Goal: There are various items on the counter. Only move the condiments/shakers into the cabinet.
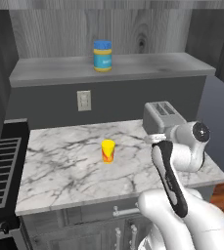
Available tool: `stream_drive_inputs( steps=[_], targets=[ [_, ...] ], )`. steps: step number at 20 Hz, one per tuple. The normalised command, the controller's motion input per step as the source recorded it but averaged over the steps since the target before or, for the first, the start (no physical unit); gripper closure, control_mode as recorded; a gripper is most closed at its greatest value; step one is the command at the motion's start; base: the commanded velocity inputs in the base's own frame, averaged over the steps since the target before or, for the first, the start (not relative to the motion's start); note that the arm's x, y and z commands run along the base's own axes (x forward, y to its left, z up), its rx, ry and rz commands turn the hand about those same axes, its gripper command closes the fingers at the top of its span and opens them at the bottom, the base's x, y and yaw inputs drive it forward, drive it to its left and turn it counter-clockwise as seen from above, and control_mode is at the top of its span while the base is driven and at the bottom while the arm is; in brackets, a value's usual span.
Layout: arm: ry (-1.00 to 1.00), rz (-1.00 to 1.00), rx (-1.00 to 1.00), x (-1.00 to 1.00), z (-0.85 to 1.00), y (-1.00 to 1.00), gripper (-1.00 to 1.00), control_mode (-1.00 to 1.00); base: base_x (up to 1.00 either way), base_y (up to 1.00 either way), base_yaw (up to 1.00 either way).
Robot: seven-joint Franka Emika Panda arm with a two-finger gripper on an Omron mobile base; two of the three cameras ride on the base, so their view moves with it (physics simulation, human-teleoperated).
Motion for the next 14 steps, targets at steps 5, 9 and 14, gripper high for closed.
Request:
stream_drive_inputs(
  steps=[5,9,14],
  targets=[
    [0.00,0.00,0.00,-0.73,1.00,0.00,1.00,-1.00,0.00,0.00,0.00],
    [0.00,0.00,0.00,-0.61,1.00,0.00,1.00,-1.00,0.00,0.00,0.00],
    [0.00,0.00,0.00,-0.50,1.00,0.00,1.00,-1.00,0.00,0.00,0.00]
  ],
)
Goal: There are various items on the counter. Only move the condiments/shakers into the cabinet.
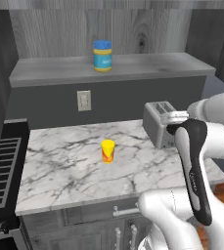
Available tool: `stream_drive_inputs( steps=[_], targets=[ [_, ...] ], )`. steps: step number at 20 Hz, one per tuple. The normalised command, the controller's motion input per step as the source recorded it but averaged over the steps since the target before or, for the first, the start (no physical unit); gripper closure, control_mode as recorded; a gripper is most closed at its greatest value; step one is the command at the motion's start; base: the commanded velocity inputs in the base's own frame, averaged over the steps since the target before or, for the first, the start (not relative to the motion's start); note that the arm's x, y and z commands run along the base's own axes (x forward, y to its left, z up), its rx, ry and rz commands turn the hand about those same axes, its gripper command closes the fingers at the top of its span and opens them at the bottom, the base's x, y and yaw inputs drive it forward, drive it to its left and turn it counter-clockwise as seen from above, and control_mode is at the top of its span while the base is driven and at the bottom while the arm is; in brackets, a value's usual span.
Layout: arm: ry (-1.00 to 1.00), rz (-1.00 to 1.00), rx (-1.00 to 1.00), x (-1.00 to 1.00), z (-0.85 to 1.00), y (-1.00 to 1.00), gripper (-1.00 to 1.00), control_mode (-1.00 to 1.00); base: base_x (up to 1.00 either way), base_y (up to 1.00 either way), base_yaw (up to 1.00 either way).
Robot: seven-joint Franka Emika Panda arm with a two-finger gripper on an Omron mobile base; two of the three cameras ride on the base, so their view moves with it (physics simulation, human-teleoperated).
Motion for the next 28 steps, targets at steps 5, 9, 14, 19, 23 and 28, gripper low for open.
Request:
stream_drive_inputs(
  steps=[5,9,14,19,23,28],
  targets=[
    [-0.19,0.00,-0.04,-0.16,1.00,0.01,1.00,-1.00,0.00,0.00,0.00],
    [-0.27,0.00,-0.06,0.00,0.85,0.00,1.00,-1.00,0.00,0.00,0.00],
    [-0.05,0.00,-0.03,0.04,0.44,0.09,1.00,-1.00,0.00,0.00,0.00],
    [0.00,-0.01,0.00,0.06,0.46,0.10,1.00,-1.00,0.00,0.00,0.00],
    [-0.02,-0.02,0.05,0.12,0.54,0.10,1.00,-1.00,0.00,0.00,0.00],
    [-0.07,-0.01,0.05,0.22,0.16,0.15,1.00,-1.00,0.00,0.00,0.00]
  ],
)
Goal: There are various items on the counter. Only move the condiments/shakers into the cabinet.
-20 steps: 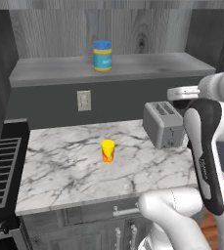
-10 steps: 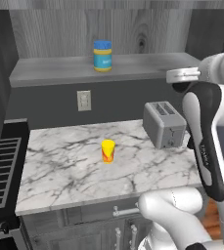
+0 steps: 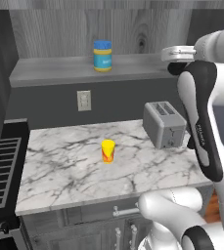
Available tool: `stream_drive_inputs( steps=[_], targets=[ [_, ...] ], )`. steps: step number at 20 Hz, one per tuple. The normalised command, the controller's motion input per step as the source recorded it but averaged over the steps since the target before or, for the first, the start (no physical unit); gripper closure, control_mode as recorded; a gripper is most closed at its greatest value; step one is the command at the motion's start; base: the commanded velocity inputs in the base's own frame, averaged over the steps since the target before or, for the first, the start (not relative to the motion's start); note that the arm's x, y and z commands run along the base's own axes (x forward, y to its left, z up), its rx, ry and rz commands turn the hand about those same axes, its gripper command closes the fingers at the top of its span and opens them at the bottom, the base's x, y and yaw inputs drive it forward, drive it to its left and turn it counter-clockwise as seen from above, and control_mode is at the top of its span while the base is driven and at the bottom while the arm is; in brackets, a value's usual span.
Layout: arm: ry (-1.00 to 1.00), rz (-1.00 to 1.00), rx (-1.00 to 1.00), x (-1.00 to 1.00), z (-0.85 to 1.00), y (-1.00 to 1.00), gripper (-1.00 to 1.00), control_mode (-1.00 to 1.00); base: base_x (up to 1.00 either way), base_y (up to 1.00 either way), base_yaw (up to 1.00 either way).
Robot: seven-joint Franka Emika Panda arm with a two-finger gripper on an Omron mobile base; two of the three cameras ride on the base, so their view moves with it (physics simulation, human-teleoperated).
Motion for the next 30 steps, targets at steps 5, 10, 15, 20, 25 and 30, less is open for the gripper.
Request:
stream_drive_inputs(
  steps=[5,10,15,20,25,30],
  targets=[
    [0.00,-0.01,0.00,0.45,-0.05,0.01,1.00,-1.00,0.00,0.00,0.00],
    [0.00,0.00,0.00,0.58,-0.21,0.00,1.00,-1.00,0.00,0.00,0.00],
    [0.00,0.00,0.04,0.57,-0.22,0.00,1.00,-1.00,0.00,0.00,0.00],
    [0.00,0.00,0.01,0.52,-0.23,0.00,1.00,-1.00,0.00,0.00,0.00],
    [0.00,0.00,0.00,0.59,-0.20,0.00,1.00,-1.00,0.00,0.00,0.00],
    [0.00,0.00,0.02,0.71,-0.01,0.00,1.00,-1.00,0.00,0.00,0.00]
  ],
)
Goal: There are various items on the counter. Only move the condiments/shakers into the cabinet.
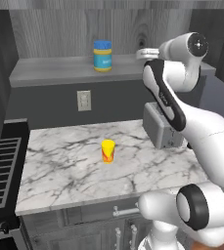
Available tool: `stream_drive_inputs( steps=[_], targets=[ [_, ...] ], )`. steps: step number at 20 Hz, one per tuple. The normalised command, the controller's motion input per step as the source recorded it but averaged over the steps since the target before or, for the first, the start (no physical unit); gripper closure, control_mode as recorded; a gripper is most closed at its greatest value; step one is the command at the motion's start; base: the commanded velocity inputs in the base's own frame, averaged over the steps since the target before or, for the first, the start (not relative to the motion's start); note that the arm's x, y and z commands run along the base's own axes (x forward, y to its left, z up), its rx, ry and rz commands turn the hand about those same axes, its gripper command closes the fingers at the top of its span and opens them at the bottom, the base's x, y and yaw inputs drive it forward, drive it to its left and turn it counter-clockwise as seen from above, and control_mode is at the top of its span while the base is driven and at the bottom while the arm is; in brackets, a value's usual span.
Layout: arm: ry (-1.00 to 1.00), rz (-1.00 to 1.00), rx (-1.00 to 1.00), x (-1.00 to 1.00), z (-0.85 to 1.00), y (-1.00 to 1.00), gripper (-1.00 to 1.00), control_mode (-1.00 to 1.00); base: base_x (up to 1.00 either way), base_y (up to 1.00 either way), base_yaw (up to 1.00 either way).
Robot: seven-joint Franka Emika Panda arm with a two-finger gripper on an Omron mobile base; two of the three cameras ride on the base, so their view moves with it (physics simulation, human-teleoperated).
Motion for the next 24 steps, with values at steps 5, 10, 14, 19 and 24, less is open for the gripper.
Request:
stream_drive_inputs(
  steps=[5,10,14,19,24],
  targets=[
    [0.01,0.00,0.01,0.73,-0.04,0.00,1.00,-1.00,0.00,0.00,0.00],
    [0.07,0.00,0.00,0.64,-0.21,0.00,1.00,-1.00,0.00,0.00,0.00],
    [0.14,0.00,0.00,0.39,-0.33,0.00,1.00,-1.00,0.00,0.00,0.00],
    [0.03,0.00,0.00,0.17,-0.25,0.00,1.00,-1.00,0.00,0.00,0.00],
    [0.00,0.00,-0.01,0.11,-0.07,0.00,-1.00,-1.00,0.00,0.00,0.00]
  ],
)
